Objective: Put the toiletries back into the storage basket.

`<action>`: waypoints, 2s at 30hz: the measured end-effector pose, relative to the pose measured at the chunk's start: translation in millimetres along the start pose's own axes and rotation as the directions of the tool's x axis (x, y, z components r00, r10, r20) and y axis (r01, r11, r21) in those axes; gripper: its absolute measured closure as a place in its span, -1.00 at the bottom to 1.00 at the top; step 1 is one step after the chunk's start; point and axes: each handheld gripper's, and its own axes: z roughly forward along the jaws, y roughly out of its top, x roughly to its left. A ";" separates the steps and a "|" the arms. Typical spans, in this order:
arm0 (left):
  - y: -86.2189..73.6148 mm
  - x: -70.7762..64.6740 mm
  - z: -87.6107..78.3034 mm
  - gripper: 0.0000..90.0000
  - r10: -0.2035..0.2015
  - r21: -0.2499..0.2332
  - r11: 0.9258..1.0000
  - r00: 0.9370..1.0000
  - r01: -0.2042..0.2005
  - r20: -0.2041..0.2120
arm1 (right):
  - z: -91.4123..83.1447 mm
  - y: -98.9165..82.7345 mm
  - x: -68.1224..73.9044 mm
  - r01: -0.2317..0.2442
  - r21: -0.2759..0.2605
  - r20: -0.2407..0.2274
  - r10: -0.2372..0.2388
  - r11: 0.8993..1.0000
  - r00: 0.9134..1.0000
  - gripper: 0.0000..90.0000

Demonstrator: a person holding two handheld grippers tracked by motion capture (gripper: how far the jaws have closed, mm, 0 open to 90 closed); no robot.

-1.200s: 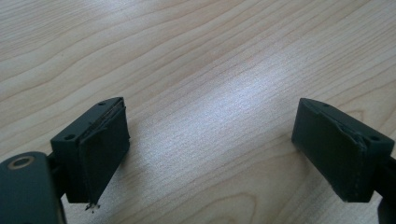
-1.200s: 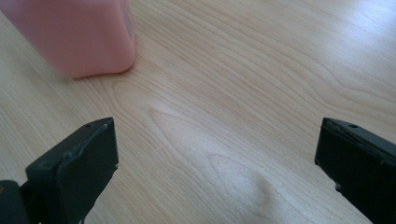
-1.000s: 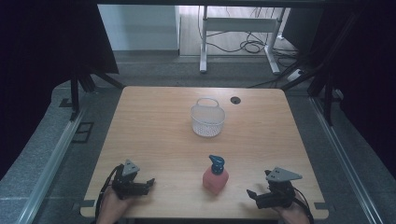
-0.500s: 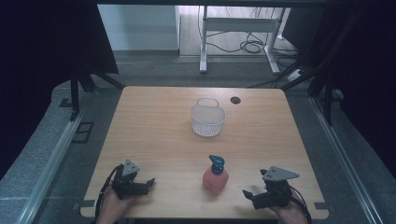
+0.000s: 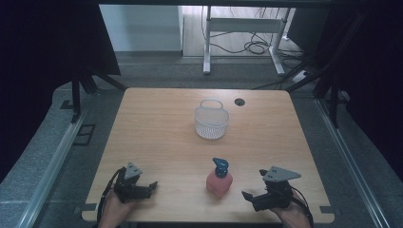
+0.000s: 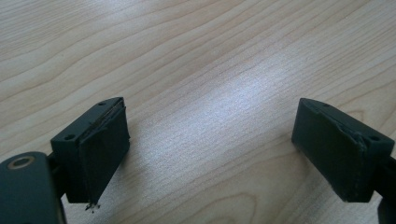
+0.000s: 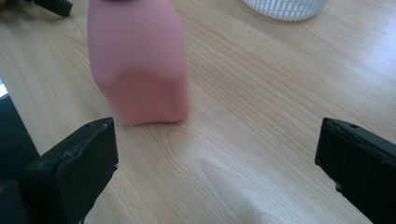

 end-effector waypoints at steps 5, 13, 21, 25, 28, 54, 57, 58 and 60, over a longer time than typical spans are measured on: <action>0.0 0.0 0.0 -0.76 0.000 0.000 1.000 1.000 0.000 0.000 | 1.3 5.3 2.6 0.006 -0.003 -0.007 -0.006 1.000 1.000 -1.00; 0.0 0.0 0.0 -0.76 0.000 0.000 1.000 1.000 0.000 0.000 | 4.9 14.9 7.1 0.025 0.000 -0.017 -0.025 1.000 1.000 -0.99; 0.0 0.0 0.0 -0.76 0.000 0.000 1.000 1.000 0.000 0.000 | 9.8 24.3 10.6 0.027 -0.003 -0.045 -0.027 1.000 0.999 -0.91; 0.0 0.0 0.0 -0.76 0.000 0.000 1.000 1.000 0.000 0.000 | 11.3 27.9 12.0 0.035 -0.003 -0.055 -0.035 0.999 0.998 -0.84; 0.0 0.0 0.0 -0.76 0.000 0.000 1.000 1.000 0.000 0.000 | 12.9 30.9 13.3 0.049 -0.004 -0.071 -0.049 0.999 0.996 -0.72; 0.0 -0.2 0.2 -0.76 -0.003 -0.002 1.000 1.000 0.003 -0.001 | 22.7 56.8 22.5 0.067 -0.021 -0.154 -0.070 0.998 0.986 -0.36; 0.0 -0.1 0.2 -0.76 -0.003 -0.002 1.000 1.000 0.003 0.000 | 25.3 59.7 23.9 0.071 -0.015 -0.160 -0.072 0.997 0.984 -0.31; 0.0 -0.2 0.2 -0.76 -0.003 -0.002 1.000 1.000 0.003 -0.001 | 25.9 60.4 24.2 0.071 -0.015 -0.159 -0.073 0.997 0.985 -0.29; 0.0 -0.1 0.2 -0.76 -0.003 -0.002 1.000 1.000 0.003 -0.001 | 27.1 62.5 24.6 0.070 -0.019 -0.163 -0.072 0.997 0.984 -0.24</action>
